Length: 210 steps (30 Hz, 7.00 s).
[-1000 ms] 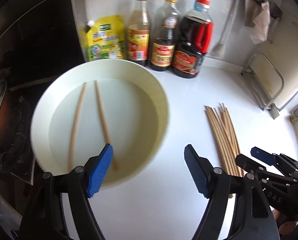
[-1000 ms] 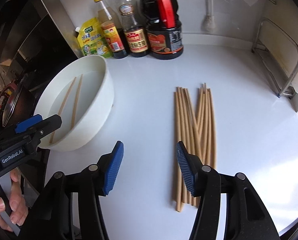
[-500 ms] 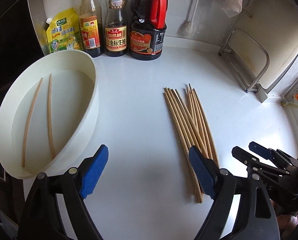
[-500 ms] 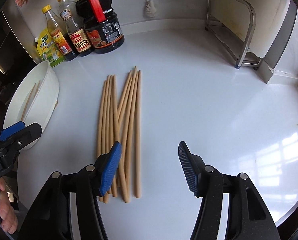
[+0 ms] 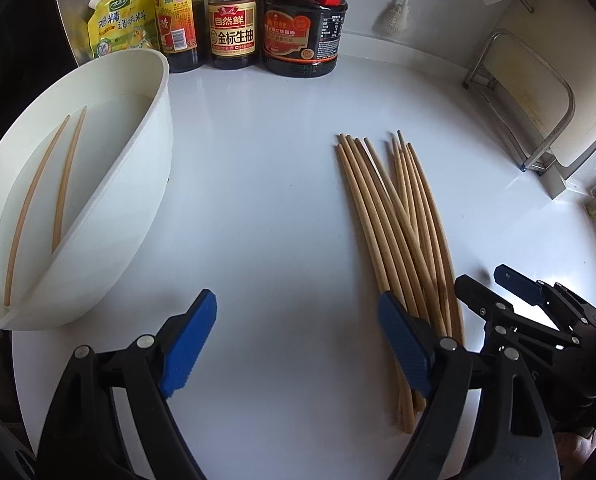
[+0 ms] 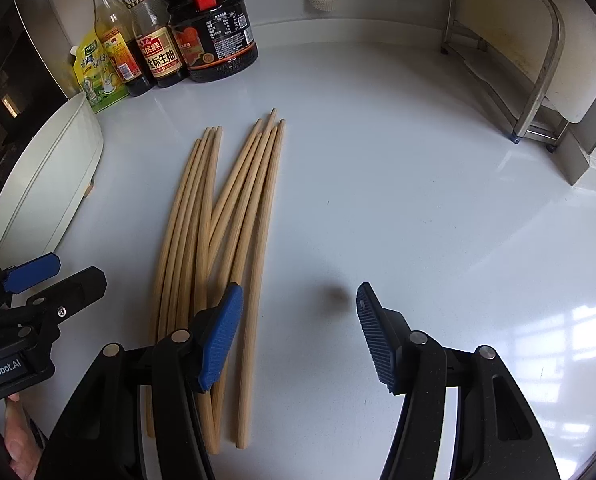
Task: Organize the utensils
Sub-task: 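Move both open grippers back to the chopstick pile, then close the left gripper on a chopstick while the right gripper grasps another, then carry both held chopsticks over the white basin, then open both grippers to release the chopsticks into the basin, then move both open grippers back toward the chopstick pile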
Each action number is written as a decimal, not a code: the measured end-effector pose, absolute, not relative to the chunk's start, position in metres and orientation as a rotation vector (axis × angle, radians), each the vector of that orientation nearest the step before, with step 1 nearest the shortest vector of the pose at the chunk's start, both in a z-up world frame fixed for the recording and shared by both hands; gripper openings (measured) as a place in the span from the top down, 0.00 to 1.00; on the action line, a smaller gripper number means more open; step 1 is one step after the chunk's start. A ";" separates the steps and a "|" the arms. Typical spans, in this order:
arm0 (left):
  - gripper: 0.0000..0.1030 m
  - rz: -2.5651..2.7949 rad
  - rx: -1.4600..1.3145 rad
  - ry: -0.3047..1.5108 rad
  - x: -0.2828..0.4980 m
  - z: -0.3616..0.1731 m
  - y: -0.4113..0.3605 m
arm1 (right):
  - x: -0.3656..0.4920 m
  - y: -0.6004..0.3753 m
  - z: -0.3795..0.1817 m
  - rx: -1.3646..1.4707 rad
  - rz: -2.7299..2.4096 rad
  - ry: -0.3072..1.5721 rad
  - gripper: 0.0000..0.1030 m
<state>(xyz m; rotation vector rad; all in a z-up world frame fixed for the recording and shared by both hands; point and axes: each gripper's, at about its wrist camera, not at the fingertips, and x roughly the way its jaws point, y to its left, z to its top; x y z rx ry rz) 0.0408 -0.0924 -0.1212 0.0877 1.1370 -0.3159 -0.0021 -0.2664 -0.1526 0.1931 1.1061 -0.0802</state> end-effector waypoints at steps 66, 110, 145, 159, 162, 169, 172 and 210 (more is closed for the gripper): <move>0.93 -0.350 0.201 1.086 0.042 -0.146 -0.130 | 0.001 -0.257 -0.153 0.017 -0.049 1.074 0.94; 0.93 -0.202 0.030 1.007 0.145 -0.047 0.126 | 0.137 -0.012 -0.065 0.128 0.254 0.990 0.94; 0.81 -0.158 -0.038 1.095 0.168 -0.084 0.161 | 0.162 0.005 -0.098 0.122 0.222 1.114 0.87; 0.73 -0.163 -0.041 1.062 0.144 -0.065 0.157 | 0.133 -0.006 -0.079 0.135 0.206 1.072 0.85; 0.71 -0.167 -0.037 1.053 0.138 -0.060 0.154 | 0.125 -0.010 -0.074 0.142 0.201 1.059 0.85; 0.69 -0.177 -0.030 1.036 0.121 -0.050 0.148 | 0.107 -0.019 -0.065 0.150 0.188 1.040 0.85; 0.68 -0.186 -0.028 1.035 0.115 -0.047 0.143 | 0.098 -0.024 -0.062 0.152 0.181 1.036 0.85; 0.52 -0.401 0.057 1.035 0.056 -0.032 -0.015 | -0.009 -0.209 -0.070 0.255 -0.068 1.063 0.64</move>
